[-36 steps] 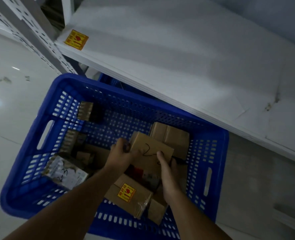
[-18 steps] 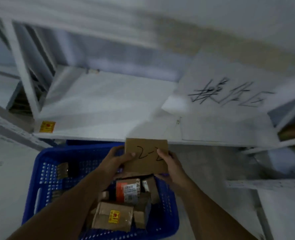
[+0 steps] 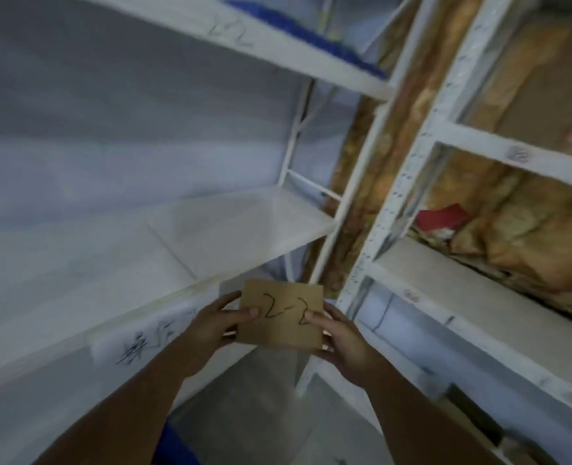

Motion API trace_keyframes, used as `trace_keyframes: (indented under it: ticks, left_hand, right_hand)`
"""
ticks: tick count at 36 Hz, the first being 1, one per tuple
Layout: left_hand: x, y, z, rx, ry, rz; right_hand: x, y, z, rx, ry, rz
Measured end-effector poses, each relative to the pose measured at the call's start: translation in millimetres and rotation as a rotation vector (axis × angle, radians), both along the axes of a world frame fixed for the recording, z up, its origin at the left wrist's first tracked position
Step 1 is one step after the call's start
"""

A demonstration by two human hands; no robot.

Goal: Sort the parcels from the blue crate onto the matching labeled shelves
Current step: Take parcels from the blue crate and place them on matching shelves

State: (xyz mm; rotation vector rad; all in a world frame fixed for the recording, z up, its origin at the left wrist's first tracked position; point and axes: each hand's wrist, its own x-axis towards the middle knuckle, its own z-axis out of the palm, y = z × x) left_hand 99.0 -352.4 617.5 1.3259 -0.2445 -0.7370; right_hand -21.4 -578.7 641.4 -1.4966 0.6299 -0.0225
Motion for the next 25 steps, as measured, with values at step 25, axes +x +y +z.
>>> trace_keyframes:
  ticks: [25]
  left_hand:
    - [-353,-297,388,-0.333,-0.421,-0.601]
  right_hand:
    - [-467,-186,362,-0.295,-0.480,-0.568]
